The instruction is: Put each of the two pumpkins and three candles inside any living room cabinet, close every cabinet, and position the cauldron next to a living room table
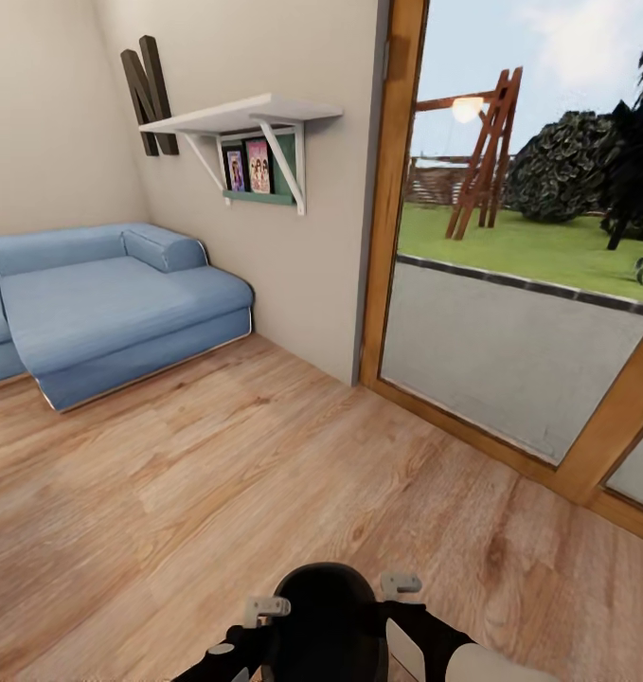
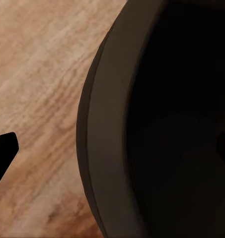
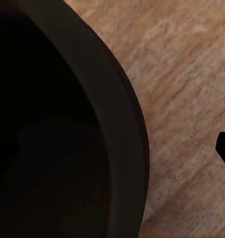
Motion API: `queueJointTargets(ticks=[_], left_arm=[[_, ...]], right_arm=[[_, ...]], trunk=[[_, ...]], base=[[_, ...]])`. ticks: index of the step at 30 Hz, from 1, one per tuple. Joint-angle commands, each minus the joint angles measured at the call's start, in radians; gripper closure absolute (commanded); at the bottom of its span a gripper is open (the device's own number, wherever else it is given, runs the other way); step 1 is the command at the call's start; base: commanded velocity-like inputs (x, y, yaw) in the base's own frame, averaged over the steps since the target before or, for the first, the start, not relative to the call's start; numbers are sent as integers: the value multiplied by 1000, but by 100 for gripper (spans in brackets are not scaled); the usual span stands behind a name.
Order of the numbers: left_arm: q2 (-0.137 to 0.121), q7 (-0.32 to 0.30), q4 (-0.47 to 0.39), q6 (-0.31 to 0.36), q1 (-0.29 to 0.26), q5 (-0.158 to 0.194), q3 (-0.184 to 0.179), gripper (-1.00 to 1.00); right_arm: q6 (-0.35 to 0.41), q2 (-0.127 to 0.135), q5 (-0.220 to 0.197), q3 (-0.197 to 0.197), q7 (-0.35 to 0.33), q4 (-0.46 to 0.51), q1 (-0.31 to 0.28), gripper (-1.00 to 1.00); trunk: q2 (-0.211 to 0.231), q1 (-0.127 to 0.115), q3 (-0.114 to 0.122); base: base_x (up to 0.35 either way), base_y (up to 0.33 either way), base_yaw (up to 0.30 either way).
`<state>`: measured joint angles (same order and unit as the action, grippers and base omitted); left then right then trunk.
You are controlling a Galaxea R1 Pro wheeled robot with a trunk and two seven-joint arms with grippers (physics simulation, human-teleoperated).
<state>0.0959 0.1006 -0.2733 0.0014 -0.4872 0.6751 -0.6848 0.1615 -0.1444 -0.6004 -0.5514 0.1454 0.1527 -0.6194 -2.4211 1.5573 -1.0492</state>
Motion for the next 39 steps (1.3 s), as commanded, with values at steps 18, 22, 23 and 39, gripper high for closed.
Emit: queueJointTargets(ticks=[18, 22, 23, 39], left_arm=[[0, 7, -1, 0, -1, 8, -9, -100], [0, 7, -1, 0, -1, 8, -9, -100], [0, 7, -1, 0, -1, 8, -9, -100], [1, 7, -1, 0, -1, 8, -9, -100]], right_arm=[[-9, -3, -2, -14, 6, -51, -2, -100], [-33, -3, -1, -15, 6, -55, -3, -100], [-36, -3, -1, -15, 6, -56, -3, -100], [-54, -4, 16, -15, 6, -56, -3, -100]], trunk=[[-15, 8, -7], [-15, 8, -7], [-15, 8, -7], [-43, 23, -20]], base=[[0, 0, 0], [0, 0, 0], [0, 0, 0], [0, 0, 0]])
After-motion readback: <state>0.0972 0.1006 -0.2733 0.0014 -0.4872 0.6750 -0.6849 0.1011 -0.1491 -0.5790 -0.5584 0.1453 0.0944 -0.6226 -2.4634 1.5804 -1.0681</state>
